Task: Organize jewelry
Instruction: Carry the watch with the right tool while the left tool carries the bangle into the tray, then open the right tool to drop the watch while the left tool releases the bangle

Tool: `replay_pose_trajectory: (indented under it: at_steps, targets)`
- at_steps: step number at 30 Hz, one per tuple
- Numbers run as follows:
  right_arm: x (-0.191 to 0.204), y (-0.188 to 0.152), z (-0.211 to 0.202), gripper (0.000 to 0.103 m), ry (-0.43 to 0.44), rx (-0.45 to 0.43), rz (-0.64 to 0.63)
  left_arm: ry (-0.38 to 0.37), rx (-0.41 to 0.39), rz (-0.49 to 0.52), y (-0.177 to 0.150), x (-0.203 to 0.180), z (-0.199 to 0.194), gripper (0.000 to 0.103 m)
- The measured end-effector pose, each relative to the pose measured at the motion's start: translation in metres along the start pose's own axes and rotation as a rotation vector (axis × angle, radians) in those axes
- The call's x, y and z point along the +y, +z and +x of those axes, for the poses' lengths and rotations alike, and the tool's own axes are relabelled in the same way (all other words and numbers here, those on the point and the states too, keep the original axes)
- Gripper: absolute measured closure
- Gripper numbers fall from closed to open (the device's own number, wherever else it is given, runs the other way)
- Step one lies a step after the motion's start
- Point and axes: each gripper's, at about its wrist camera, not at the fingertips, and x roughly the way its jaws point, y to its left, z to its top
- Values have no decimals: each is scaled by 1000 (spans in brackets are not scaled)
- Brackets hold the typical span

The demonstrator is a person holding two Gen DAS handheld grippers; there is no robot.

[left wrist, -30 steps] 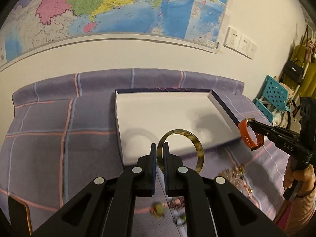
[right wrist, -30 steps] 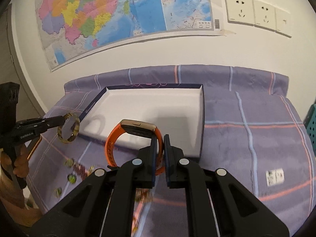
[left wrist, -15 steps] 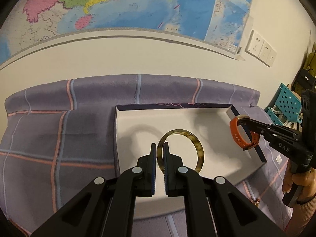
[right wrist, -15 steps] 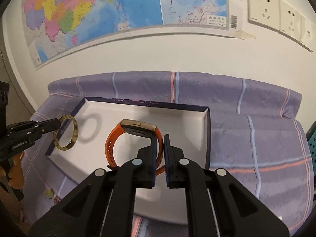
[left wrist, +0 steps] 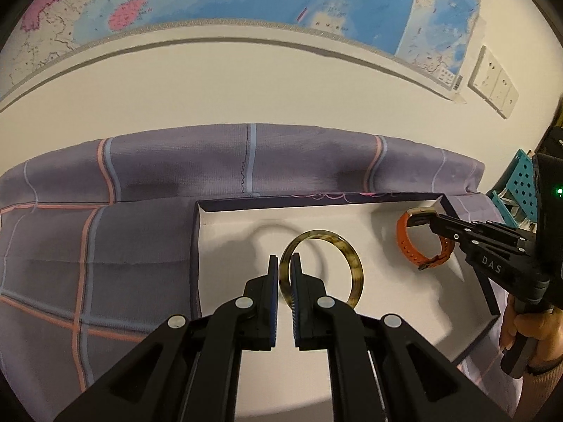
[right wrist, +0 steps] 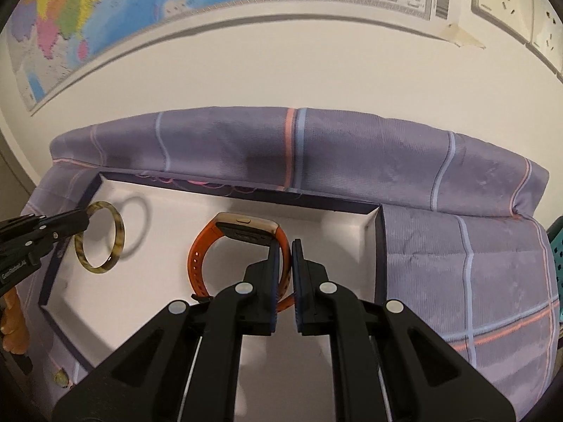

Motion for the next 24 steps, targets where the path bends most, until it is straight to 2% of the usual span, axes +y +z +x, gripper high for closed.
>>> replay_pose_trajectory:
  at_steps: [12, 16, 18, 19, 22, 24]
  targets:
    - [0, 12, 23, 96, -55, 61, 17, 37, 65, -1, 13, -1, 33, 98]
    - [-2, 11, 23, 87, -61, 47, 26, 45, 83, -15, 13, 3, 38, 98]
    - [-3, 9, 20, 70, -71, 31, 35, 43, 91, -11, 12, 3, 40, 97]
    - [-4, 8, 16, 66, -70, 19, 42, 50, 89, -13, 12, 3, 40, 96]
    - [-3, 2, 2, 64, -55, -13, 40, 63, 69, -11, 12, 3, 35, 93]
    - [-2, -4, -10, 64, -34, -38, 40, 63, 55, -7, 11, 3, 29, 86]
